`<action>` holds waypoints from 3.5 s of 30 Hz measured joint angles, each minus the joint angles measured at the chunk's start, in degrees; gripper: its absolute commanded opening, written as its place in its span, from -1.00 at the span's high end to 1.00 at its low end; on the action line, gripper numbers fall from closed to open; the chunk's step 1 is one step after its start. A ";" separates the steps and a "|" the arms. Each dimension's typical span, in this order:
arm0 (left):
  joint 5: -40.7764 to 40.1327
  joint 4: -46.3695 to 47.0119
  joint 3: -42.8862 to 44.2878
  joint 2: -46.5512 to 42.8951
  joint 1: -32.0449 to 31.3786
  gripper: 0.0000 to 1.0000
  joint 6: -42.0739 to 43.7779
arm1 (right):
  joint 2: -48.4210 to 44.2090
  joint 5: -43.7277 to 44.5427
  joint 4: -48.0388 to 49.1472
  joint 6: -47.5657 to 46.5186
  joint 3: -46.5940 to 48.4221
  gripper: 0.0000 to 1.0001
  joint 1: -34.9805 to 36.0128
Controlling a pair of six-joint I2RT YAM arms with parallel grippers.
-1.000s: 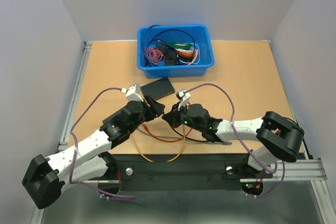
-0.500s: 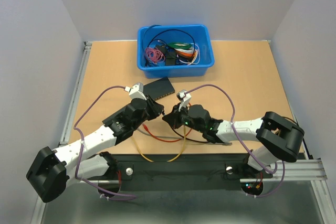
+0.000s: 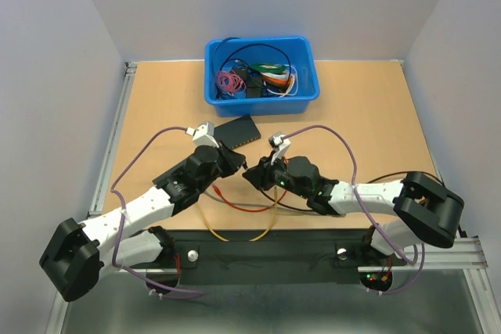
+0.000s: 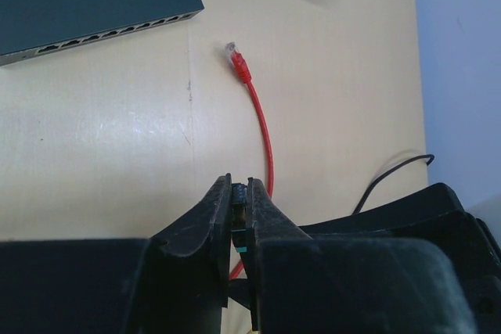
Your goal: Insert the plug into the switch port
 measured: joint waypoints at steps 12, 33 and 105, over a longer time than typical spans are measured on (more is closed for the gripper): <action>0.11 1.62 0.00 0.13 0.00 1.00 -0.22 | -1.70 1.55 0.04 -1.31 -0.50 0.02 0.00; 0.94 1.29 0.00 0.76 0.00 1.00 -0.13 | -1.90 4.63 2.21 -2.78 -0.46 0.12 0.00; 22.25 7.87 35.69 55.15 31.93 -0.67 16.81 | 28.28 6.14 -9.22 -2.73 23.93 0.99 -19.04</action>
